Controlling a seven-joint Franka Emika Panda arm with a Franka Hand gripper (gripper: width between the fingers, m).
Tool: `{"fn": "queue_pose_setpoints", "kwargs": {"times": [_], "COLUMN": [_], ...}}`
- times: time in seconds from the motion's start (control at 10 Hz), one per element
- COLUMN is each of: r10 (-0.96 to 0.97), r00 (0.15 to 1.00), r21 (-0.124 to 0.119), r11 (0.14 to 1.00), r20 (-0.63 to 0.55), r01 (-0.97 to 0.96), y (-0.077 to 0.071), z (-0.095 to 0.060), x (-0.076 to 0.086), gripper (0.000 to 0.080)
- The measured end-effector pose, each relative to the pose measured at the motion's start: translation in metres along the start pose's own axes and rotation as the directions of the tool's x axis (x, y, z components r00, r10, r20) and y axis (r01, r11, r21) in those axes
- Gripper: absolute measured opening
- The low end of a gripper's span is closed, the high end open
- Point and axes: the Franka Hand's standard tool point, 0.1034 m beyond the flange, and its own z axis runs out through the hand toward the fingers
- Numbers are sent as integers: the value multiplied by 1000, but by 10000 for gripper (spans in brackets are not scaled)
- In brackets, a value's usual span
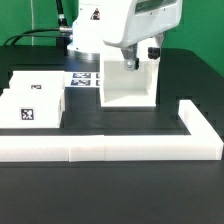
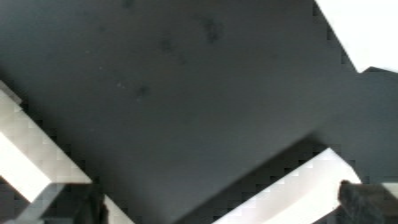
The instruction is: Assemble drawer
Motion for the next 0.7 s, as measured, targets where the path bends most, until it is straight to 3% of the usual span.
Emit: {"fn": "queue_pose_setpoints", "kwargs": {"times": [0.7], "r10": [34], "r00": [999], "r21": [-5], "r11": [999], "r20": [-4], "r01": [-34], "y": [-2], "z": [-2], "x": [-1], "gripper": [650]}}
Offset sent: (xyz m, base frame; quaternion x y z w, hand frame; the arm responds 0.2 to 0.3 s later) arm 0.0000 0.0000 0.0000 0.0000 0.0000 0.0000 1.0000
